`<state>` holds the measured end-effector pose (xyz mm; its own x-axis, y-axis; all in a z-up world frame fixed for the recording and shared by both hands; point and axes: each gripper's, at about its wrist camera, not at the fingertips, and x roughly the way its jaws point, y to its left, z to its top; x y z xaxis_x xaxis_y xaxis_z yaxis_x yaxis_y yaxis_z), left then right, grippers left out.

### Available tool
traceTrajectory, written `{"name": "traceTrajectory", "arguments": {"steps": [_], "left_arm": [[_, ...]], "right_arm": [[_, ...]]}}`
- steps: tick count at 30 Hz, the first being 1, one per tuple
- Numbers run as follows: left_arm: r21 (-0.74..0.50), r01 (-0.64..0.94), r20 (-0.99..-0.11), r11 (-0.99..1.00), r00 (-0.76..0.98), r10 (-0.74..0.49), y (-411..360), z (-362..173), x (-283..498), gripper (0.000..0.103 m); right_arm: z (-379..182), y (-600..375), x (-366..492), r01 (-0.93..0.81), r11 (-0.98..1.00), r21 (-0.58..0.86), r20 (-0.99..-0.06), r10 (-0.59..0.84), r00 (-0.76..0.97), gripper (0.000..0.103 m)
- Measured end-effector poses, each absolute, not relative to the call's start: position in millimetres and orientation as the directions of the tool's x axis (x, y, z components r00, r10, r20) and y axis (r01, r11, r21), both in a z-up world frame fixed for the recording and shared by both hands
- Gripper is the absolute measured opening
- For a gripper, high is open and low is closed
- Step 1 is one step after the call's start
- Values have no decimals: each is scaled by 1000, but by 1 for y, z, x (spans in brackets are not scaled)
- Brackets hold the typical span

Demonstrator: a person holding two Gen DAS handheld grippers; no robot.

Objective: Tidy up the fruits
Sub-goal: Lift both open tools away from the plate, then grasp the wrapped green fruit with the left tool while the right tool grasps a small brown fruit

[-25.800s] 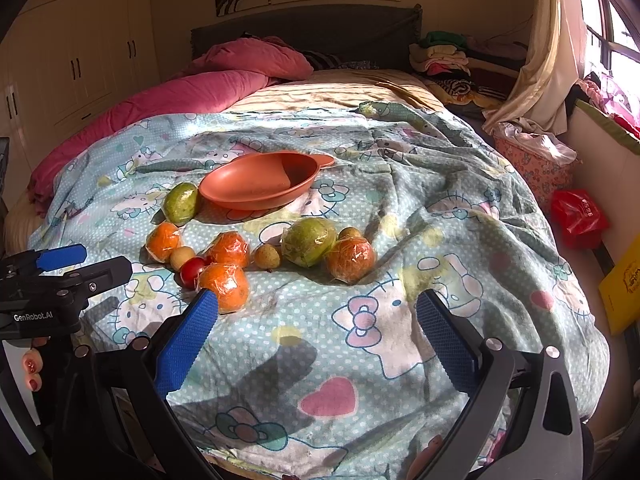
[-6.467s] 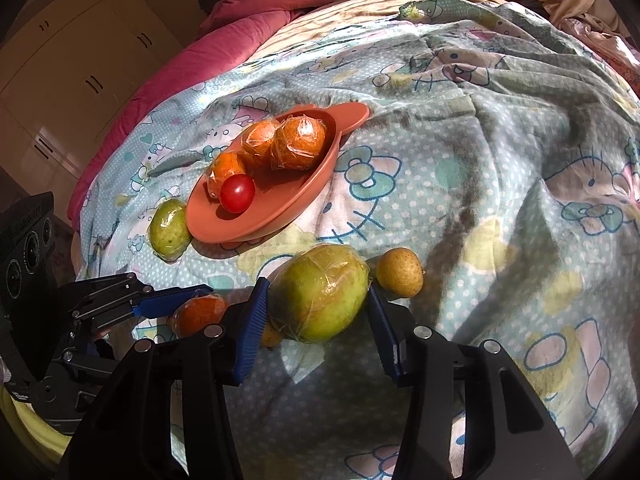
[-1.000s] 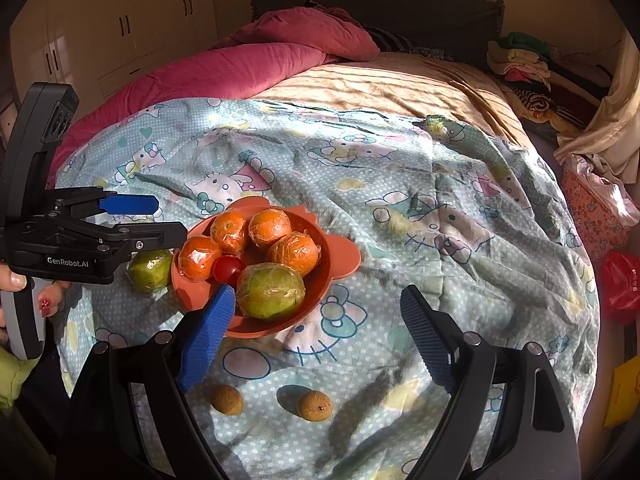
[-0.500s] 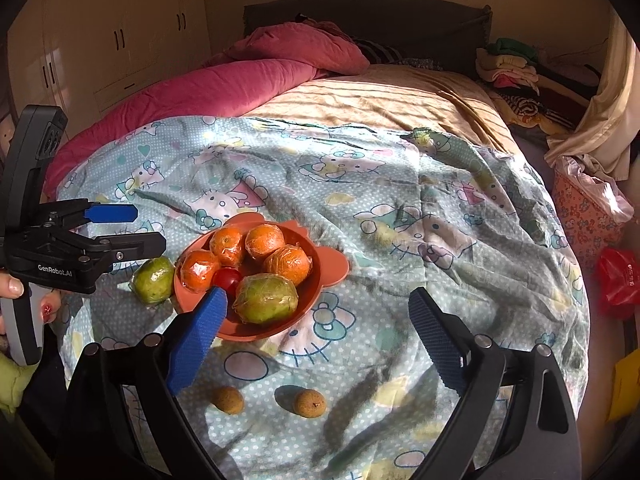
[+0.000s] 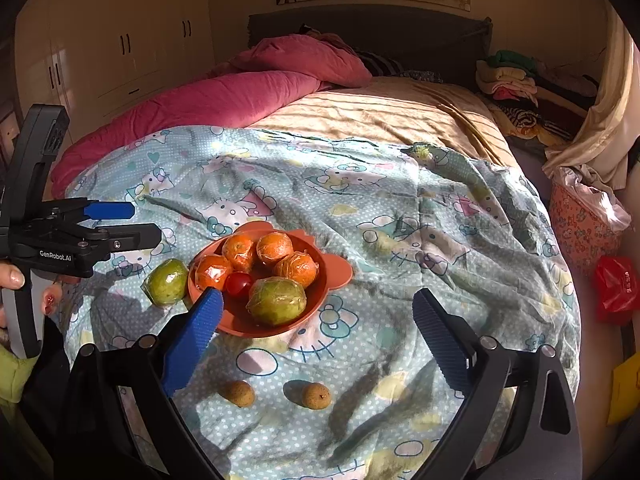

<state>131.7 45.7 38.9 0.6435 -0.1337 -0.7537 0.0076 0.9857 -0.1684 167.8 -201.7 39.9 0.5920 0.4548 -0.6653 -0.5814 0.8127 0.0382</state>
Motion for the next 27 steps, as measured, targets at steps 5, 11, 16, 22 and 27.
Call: {"name": "traceTrajectory", "arguments": {"steps": [5,11,16,22,27], "left_arm": [[-166,12,-752,986,646,-134,47,41,125,93],[-160,12,-742,987,658,-129,48,45,114,93],[-161,13,-742,987,657,-129,48,43,108,93],[-161,20,-751,987,646,-136,46,36,102,93],[-156,27,-763,987,632,-138,44,29,97,93]], "right_arm": [[40,-203,161,-583,811,43,-663,460,591,96],[39,-201,152,-593,803,48,-664,469,582,96],[36,-199,144,-603,796,49,-667,475,574,96],[32,-195,137,-613,788,54,-674,482,560,97],[26,-191,131,-619,784,50,-681,480,553,97]]}}
